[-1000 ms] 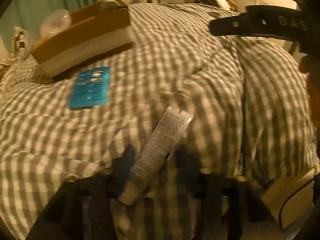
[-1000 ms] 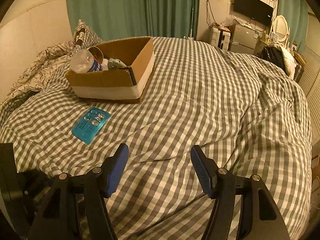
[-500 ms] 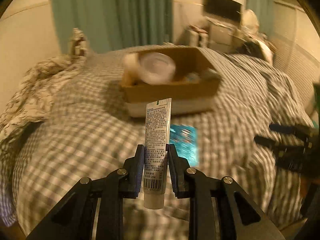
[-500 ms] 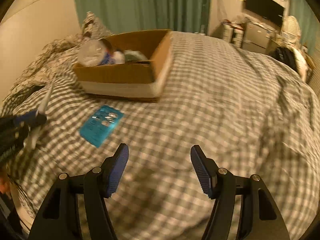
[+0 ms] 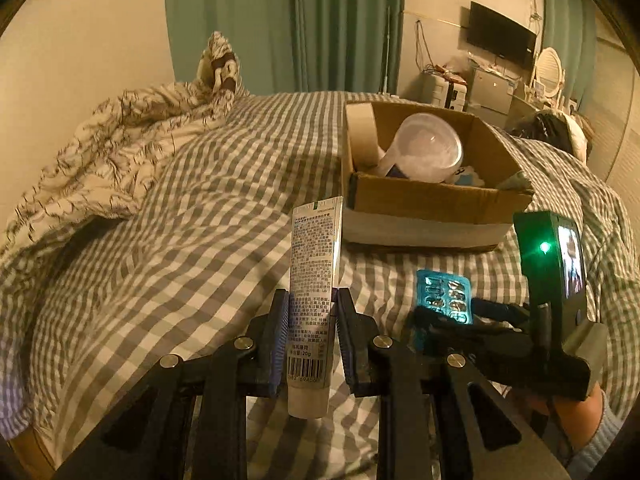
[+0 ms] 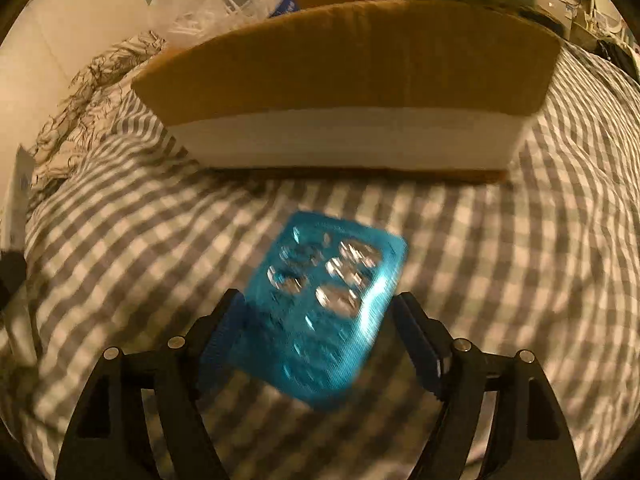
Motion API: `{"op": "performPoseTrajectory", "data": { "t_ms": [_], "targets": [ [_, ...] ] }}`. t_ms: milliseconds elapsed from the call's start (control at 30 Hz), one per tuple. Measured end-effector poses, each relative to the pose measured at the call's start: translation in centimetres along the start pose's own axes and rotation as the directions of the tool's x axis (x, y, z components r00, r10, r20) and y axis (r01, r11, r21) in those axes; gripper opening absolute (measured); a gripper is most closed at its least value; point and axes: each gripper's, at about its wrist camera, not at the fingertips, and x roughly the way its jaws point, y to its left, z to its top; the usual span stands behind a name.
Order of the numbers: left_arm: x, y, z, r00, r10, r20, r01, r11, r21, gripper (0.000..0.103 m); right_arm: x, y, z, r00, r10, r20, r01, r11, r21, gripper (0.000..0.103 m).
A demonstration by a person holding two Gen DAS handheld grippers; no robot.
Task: Organize objects
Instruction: 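Grasp the teal blister pack with the right gripper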
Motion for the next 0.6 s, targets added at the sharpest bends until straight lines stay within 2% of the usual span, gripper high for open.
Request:
{"op": "performPoseTrajectory", "data": {
  "t_ms": [233, 300, 400, 600],
  "targets": [
    [0.7, 1.0, -0.5, 0.999, -0.041, -0.023, 0.040, 0.998, -0.053, 0.023, 2.4, 2.7, 0.1, 0.995, -0.100, -0.017, 0.098, 0.990, -0.106, 0.081],
    [0.7, 1.2, -0.6, 0.998, -0.054, -0.027, 0.052, 0.996, -0.068, 0.023, 2.4, 2.9, -0.1, 0.995, -0.103, -0.014, 0.101, 0.987, -0.126, 0.079],
    [0.6, 1.2, -0.8, 0.998, -0.058, -0.031, 0.056, 0.996, -0.075, 0.023, 1.6, 2.6, -0.5, 0.996, -0.088, -0.011, 0.086, 0.987, -0.136, 0.071],
    [0.2, 0.8, -0.9, 0.998, -0.055, -0.037, 0.052, 0.996, -0.077, 0.023, -1.6, 1.7, -2.2, 0.997, -0.075, 0.009, 0.076, 0.982, -0.174, 0.069]
  ]
}}
